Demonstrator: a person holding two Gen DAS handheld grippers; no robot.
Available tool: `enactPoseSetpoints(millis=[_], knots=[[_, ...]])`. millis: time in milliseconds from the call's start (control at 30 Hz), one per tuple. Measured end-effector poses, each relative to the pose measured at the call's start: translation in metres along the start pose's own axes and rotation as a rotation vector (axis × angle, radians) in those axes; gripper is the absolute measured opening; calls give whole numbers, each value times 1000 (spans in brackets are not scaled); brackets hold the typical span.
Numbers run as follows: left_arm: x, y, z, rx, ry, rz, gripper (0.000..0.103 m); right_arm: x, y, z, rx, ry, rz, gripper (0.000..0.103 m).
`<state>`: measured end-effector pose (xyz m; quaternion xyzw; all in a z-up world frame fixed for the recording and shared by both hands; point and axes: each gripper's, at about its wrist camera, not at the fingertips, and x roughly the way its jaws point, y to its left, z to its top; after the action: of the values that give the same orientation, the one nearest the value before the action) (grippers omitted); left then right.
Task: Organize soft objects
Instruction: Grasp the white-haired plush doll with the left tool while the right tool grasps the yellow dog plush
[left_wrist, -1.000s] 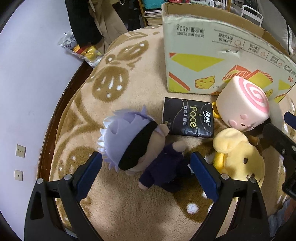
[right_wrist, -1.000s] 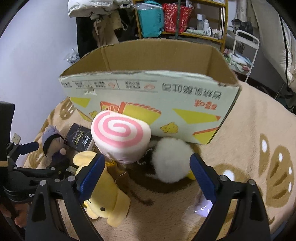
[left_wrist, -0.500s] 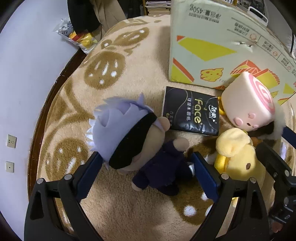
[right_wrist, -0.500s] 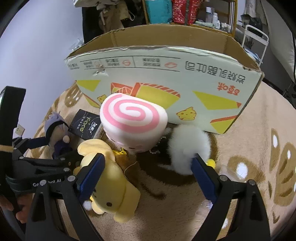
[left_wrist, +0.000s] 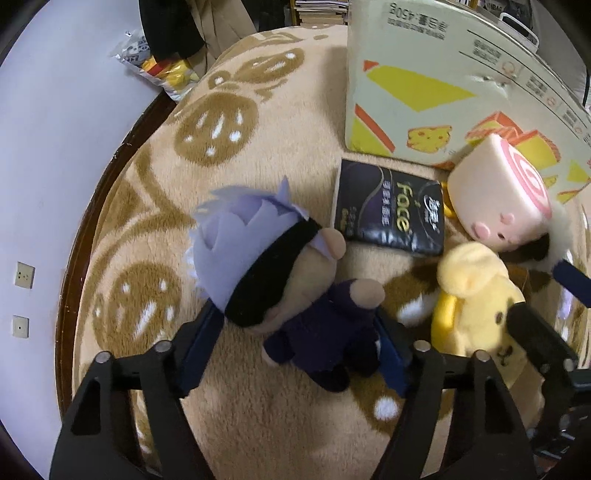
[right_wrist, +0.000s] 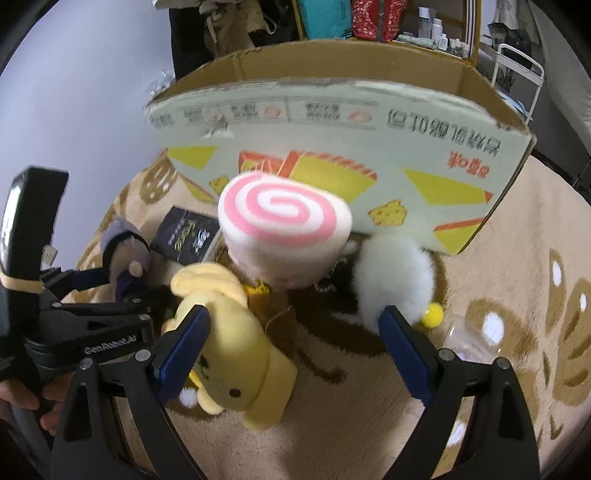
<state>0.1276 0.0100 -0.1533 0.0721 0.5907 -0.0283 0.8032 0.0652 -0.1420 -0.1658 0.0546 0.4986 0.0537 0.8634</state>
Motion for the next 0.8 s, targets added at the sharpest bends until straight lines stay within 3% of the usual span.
enactPoseSetpoints(millis=[133, 200, 300, 333, 467, 700, 800], knots=[[-2, 3, -7, -11, 8, -19, 65, 4, 3, -2, 1, 27, 29, 97], [-3, 4, -10, -13, 11, -26, 61, 6, 6, -3, -7, 36, 35, 92], [-4, 6, -9, -18, 8, -34, 58, 9, 8, -4, -30, 45, 63, 71], [-4, 6, -9, -19, 9, -43, 45, 9, 9, -4, -35, 48, 72, 65], [-7, 9, -13, -31, 16, -63, 42, 7, 14, -5, -33, 61, 111, 44], [-10, 15, -15, -55, 7, -83, 40, 1, 16, -10, -12, 68, 105, 43], [-17, 15, -22, -46, -2, -77, 40, 8, 21, -15, -32, 65, 68, 54]])
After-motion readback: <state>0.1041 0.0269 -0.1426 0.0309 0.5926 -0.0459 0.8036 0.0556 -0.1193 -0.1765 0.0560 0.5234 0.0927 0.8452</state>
